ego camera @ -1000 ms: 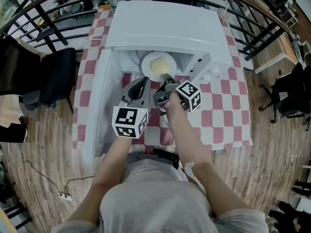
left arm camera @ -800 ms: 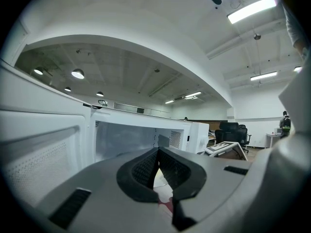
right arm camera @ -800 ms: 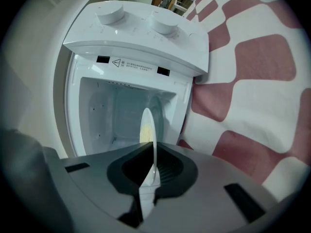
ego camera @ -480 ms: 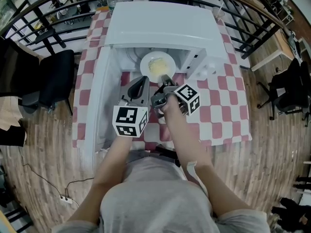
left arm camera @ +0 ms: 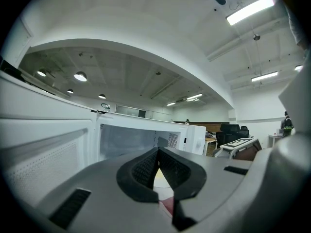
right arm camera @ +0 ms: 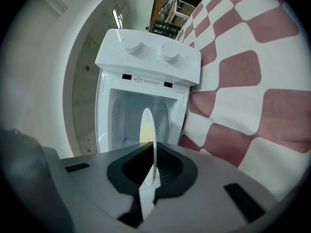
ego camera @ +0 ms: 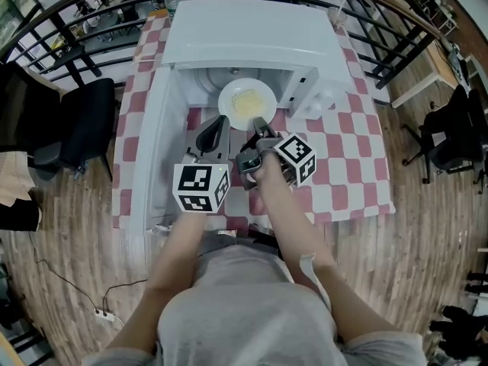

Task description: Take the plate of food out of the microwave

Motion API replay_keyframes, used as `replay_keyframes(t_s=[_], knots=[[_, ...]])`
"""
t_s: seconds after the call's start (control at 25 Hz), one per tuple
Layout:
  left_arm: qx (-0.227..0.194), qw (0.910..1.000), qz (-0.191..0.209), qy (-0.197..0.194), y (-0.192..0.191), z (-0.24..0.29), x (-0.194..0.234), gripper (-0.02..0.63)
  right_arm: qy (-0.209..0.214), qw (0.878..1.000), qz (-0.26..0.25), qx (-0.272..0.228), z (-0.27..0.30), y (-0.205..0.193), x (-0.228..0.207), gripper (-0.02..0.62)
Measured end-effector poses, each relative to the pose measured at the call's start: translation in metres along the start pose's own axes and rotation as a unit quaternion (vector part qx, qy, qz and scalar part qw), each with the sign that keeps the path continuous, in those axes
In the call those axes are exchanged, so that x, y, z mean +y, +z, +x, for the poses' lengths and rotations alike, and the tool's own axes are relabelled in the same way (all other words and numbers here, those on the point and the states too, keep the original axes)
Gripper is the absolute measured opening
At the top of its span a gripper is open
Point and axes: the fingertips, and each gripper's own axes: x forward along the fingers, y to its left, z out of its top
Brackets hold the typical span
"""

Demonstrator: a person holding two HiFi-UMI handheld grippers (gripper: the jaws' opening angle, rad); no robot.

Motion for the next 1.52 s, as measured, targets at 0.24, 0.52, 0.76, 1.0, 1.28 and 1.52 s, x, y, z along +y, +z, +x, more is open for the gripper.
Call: replay_keyframes(t_s=[0.24, 0.52, 0.76, 1.0, 1.28, 1.52], knots=[[-0.005, 1.0000, -0.004, 0.002, 0.000, -0.005, -0.007, 0.003, 0.008, 1.000, 0.001, -0.003, -0.017, -0.001, 0.006, 0.032], [-0.008, 0.9999, -0.007, -0.002, -0.001, -0.010, -0.013, 0.003, 0.013, 1.000, -0.001, -0.011, -0.033, 0.002, 0.010, 0.032], [-0.014, 0.9997, -0.018, 0.000, -0.001, -0.015, -0.013, 0.003, 0.013, 1.000, 0.002, -0.016, -0.045, 0.002, 0.011, 0.032], [-0.014, 0.9994, -0.031, 0.004, -0.007, -0.022, -0.014, 0.003, 0.016, 1.000, -0.002, -0.017, -0.054, 0.002, 0.014, 0.032], [-0.018, 0.9992, -0.037, 0.001, -0.007, -0.025, -0.019, 0.003, 0.020, 0.999, 0.010, -0.026, -0.070, 0.007, 0.013, 0.032], [-0.023, 0.9990, -0.038, -0.004, -0.004, -0.028, -0.024, 0.003, 0.022, 0.999, 0.006, -0.032, -0.081, 0.008, 0.013, 0.032]])
